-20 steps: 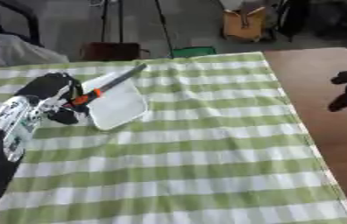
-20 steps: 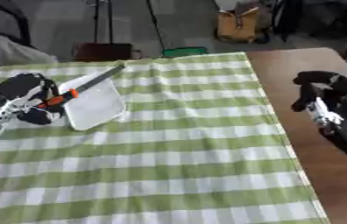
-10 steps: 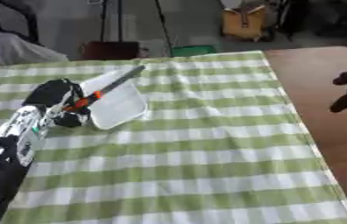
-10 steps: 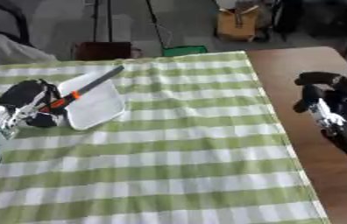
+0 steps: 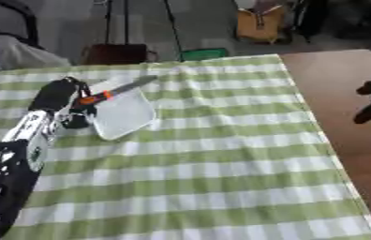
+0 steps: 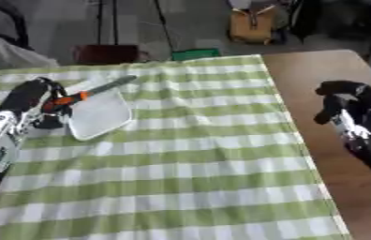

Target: Pick up objects on the table and place them in the box.

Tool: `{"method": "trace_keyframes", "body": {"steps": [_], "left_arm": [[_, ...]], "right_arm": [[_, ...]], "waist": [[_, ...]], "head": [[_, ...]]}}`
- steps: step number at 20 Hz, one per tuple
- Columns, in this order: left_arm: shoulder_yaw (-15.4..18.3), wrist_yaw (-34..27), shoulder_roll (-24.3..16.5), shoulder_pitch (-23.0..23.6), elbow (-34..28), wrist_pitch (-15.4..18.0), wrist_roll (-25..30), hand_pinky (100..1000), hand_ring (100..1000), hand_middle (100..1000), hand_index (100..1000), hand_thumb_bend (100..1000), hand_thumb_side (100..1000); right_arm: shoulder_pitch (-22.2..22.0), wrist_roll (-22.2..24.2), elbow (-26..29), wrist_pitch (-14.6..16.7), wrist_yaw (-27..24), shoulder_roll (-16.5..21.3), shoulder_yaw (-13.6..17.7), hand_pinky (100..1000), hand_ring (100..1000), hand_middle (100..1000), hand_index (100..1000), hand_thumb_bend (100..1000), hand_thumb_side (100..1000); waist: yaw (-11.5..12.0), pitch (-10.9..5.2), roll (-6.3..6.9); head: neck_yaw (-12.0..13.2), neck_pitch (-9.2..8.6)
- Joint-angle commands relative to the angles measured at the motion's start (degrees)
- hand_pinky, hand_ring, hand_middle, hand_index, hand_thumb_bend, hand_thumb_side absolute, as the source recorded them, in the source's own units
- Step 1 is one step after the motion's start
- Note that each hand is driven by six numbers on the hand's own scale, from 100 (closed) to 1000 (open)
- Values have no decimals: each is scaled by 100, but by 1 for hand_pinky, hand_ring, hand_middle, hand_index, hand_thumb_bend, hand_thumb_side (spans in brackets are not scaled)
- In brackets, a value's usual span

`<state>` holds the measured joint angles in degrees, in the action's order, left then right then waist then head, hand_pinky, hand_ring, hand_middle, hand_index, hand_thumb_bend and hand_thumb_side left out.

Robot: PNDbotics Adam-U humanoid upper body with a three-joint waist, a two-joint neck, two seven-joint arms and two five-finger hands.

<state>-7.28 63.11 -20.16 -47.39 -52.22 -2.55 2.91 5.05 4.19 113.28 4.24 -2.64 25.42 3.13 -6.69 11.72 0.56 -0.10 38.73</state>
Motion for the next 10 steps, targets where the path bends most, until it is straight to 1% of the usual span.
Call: {"method": "trace_keyframes", "body": {"steps": [1, 2, 3, 5, 6, 7, 8, 10], "left_arm": [[38, -53, -247, -126, -270, 173, 533, 908, 797, 779, 901, 125, 584], [38, -45, -305, -122, -315, 244, 846, 947, 823, 806, 898, 160, 665], [59, -35, -358, -127, -379, 308, 1160, 950, 825, 809, 898, 165, 671], [111, -13, -413, -128, -522, 357, 1563, 950, 825, 809, 898, 165, 671], [119, 1, -477, -93, -562, 372, 1778, 988, 853, 849, 907, 291, 806], [130, 8, -530, -67, -624, 407, 1992, 989, 854, 851, 908, 296, 814], [152, 7, -577, -16, -699, 435, 2176, 998, 865, 869, 918, 325, 868], [208, -29, -664, 125, -889, 463, 2442, 995, 865, 870, 919, 325, 878]], "right_arm": [[50, 0, 131, 9, 21, 83, 34, 547, 521, 705, 782, 236, 590], [47, -2, 131, 9, 20, 85, 37, 548, 521, 705, 782, 235, 588], [42, -6, 131, 10, 20, 86, 41, 548, 521, 705, 782, 235, 588], [37, -10, 131, 11, 19, 87, 44, 548, 521, 705, 782, 235, 588], [26, -13, 131, 7, 20, 86, 49, 547, 521, 706, 783, 232, 589], [18, -15, 131, 4, 21, 85, 51, 547, 521, 706, 783, 232, 589], [12, -16, 131, 1, 23, 87, 52, 548, 521, 706, 783, 231, 590], [-2, -12, 131, 1, 25, 102, 52, 548, 521, 706, 783, 231, 590]], "waist": [[1, -84, -9], [7, -90, -11], [12, -95, -13], [17, -99, -15], [34, -108, -20], [45, -115, -23], [61, -123, -26], [89, -143, -38]], "head": [[0, -54], [-6, -54], [-11, -54], [-14, -54], [-23, -49], [-28, -44], [-35, -38], [-53, -17]]}}
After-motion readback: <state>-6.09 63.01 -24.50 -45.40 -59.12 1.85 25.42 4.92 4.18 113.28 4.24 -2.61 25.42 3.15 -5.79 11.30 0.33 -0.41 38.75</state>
